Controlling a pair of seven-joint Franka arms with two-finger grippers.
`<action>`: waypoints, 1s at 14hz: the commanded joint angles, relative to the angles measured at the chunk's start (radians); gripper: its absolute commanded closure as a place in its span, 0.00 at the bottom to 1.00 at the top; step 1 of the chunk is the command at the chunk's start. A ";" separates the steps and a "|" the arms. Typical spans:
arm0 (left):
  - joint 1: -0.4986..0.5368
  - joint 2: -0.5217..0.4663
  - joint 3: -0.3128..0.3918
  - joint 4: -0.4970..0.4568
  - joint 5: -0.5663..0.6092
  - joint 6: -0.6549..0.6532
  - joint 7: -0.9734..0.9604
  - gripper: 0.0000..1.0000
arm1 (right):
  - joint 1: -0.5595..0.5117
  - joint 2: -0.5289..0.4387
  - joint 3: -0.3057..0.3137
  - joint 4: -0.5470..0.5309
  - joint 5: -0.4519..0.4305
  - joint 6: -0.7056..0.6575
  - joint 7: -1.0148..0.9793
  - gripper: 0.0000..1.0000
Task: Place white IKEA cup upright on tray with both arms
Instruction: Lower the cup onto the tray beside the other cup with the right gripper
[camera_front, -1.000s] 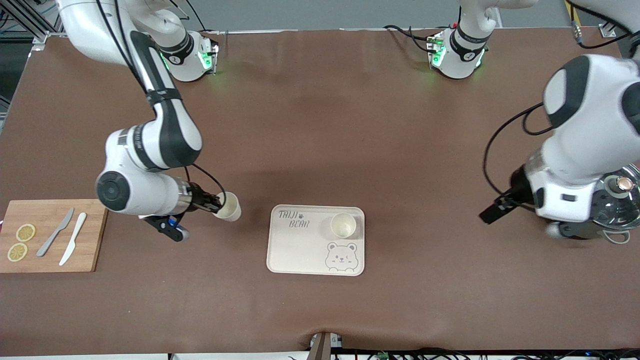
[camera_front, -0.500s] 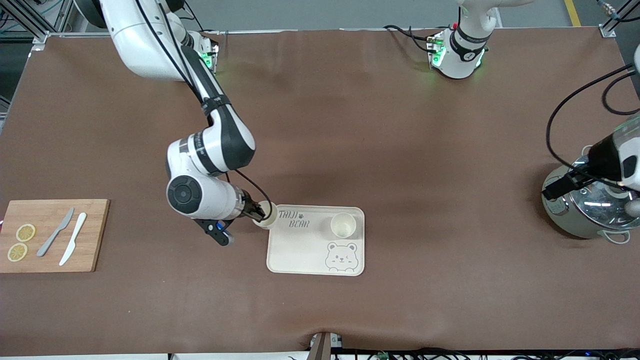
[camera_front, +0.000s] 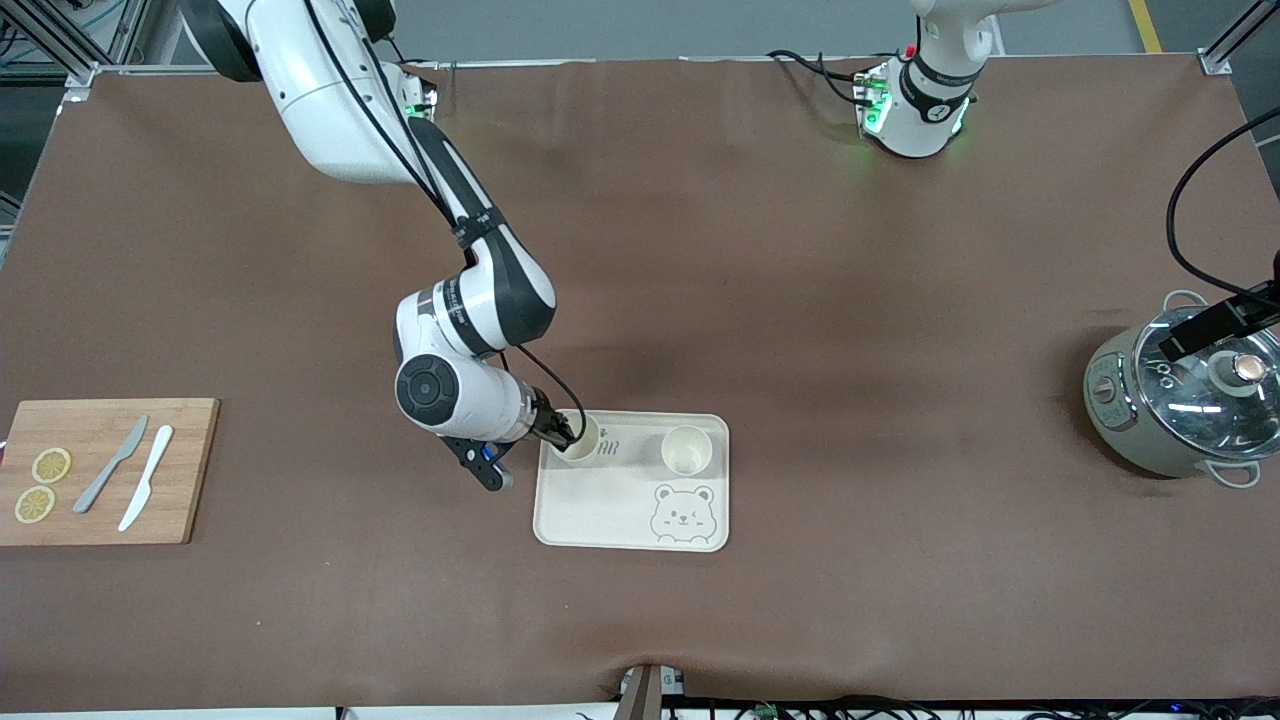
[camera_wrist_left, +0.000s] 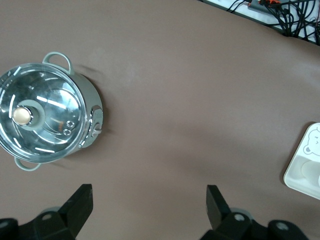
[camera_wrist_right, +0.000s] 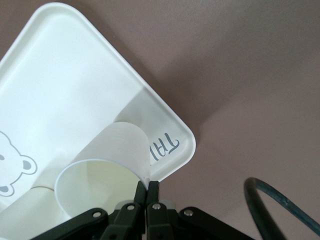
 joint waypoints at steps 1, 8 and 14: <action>0.010 -0.043 -0.008 -0.026 0.014 -0.020 0.038 0.00 | -0.001 0.023 -0.003 0.032 0.019 -0.006 0.016 0.97; 0.038 -0.080 -0.009 -0.023 0.012 -0.065 0.147 0.00 | -0.001 0.025 -0.003 0.034 -0.007 -0.020 0.000 0.00; 0.071 -0.094 -0.019 -0.023 -0.008 -0.086 0.195 0.00 | -0.026 -0.041 -0.006 0.035 -0.036 -0.120 -0.037 0.00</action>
